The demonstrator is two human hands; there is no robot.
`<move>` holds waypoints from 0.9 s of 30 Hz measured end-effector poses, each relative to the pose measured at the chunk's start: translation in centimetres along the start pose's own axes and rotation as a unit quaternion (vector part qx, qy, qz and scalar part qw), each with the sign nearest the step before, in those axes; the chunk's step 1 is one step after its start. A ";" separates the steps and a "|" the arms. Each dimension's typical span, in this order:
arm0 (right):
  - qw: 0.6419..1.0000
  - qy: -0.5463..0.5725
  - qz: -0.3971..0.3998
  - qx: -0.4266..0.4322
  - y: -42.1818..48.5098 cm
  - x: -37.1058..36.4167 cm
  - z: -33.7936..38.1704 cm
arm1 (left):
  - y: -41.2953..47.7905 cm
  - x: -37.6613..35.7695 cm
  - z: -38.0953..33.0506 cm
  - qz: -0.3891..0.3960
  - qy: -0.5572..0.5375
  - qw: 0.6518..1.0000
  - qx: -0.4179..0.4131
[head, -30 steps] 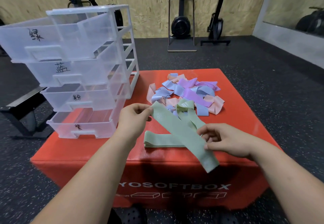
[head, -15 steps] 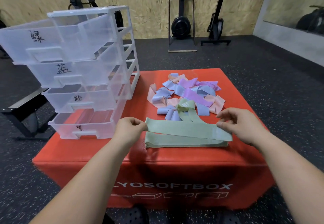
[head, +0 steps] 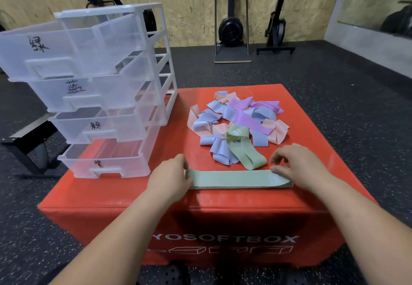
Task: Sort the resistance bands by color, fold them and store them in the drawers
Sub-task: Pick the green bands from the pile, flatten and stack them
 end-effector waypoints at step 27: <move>0.986 -0.020 0.166 0.025 -0.9 -2.4 -0.7 | 1.7 -2.9 -2.5 0.119 0.022 0.975 -0.184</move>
Point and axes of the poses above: each hand's wrist, its own y-axis towards the middle knuckle, its own x-axis out of the back of the hand, z = x × y, the point moved 10 cm from there along y, towards the middle knuckle, and after that the axes turned 3 degrees about -y, right-handed, at the moved point
